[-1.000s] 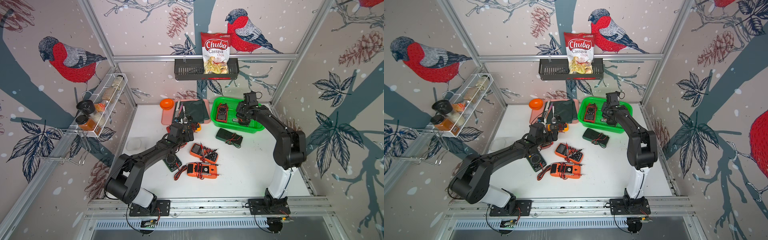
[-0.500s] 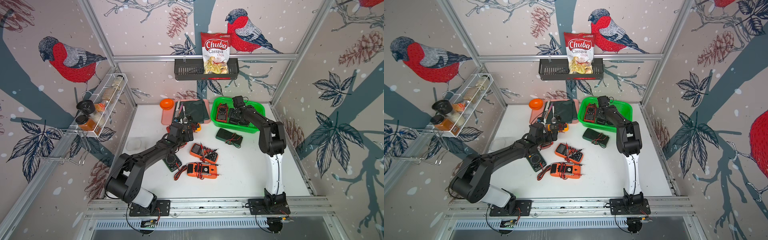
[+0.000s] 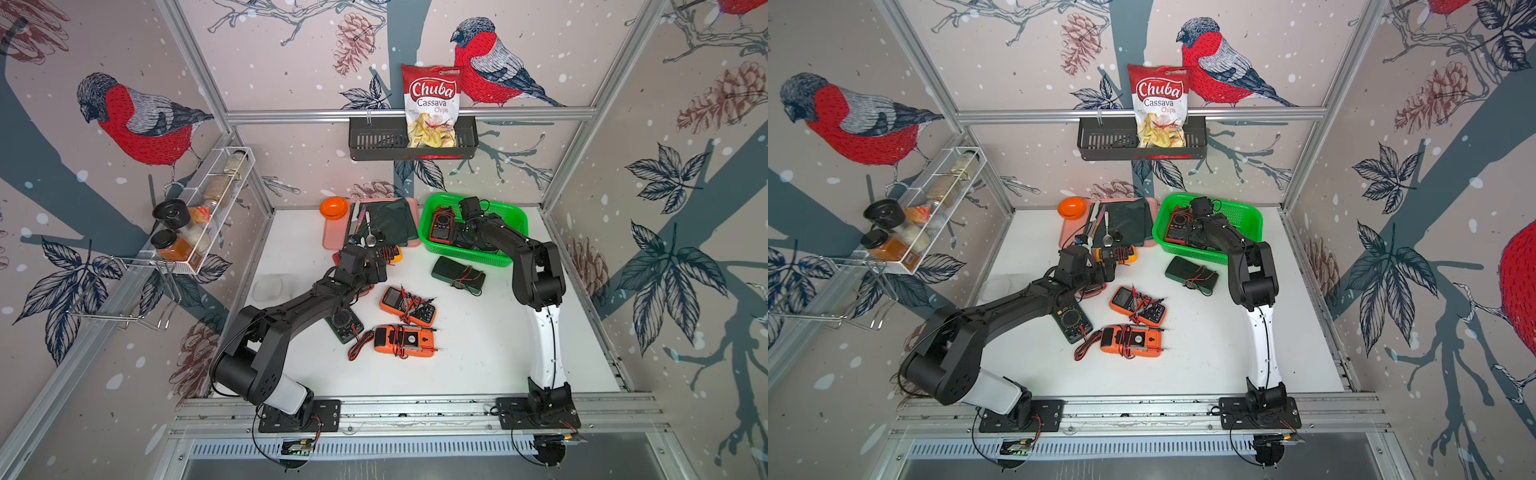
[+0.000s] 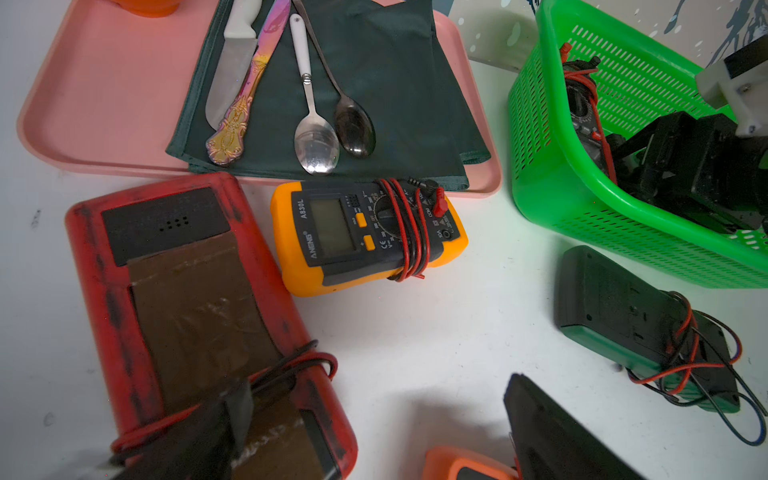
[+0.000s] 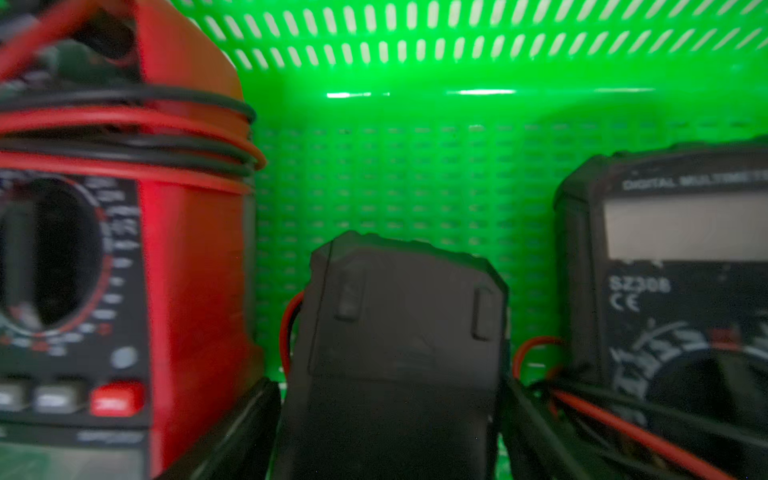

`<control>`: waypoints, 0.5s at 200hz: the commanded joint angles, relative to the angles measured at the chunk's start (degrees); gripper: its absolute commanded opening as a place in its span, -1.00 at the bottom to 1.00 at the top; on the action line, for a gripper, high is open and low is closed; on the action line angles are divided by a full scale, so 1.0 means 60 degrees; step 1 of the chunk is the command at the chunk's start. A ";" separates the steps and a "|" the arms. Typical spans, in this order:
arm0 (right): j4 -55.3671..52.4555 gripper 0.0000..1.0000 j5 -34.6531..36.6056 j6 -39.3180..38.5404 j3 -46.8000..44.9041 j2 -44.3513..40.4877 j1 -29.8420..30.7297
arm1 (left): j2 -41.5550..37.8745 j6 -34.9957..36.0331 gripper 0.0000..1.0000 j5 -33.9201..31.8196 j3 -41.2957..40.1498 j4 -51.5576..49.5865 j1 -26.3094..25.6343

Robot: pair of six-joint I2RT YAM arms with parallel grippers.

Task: Put the multimeter into the basket
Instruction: Place the multimeter in the basket.

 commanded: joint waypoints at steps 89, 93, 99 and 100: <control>0.0071 0.83 0.0296 -0.0179 -0.0650 -0.2097 -0.0283 | -0.0042 -0.0022 0.97 0.0119 0.0040 0.0214 0.0017; 0.0109 0.82 0.0323 -0.0141 -0.0773 -0.2200 -0.0355 | -0.0042 -0.0027 0.97 0.0116 0.0038 0.0214 0.0010; 0.0187 0.80 0.0378 -0.0090 -0.0966 -0.2340 -0.0470 | -0.0055 -0.0031 0.97 0.0115 0.0026 0.0214 0.0008; 0.0204 0.80 0.0382 -0.0084 -0.1010 -0.2359 -0.0486 | -0.0056 -0.0033 0.97 0.0115 0.0025 0.0214 0.0008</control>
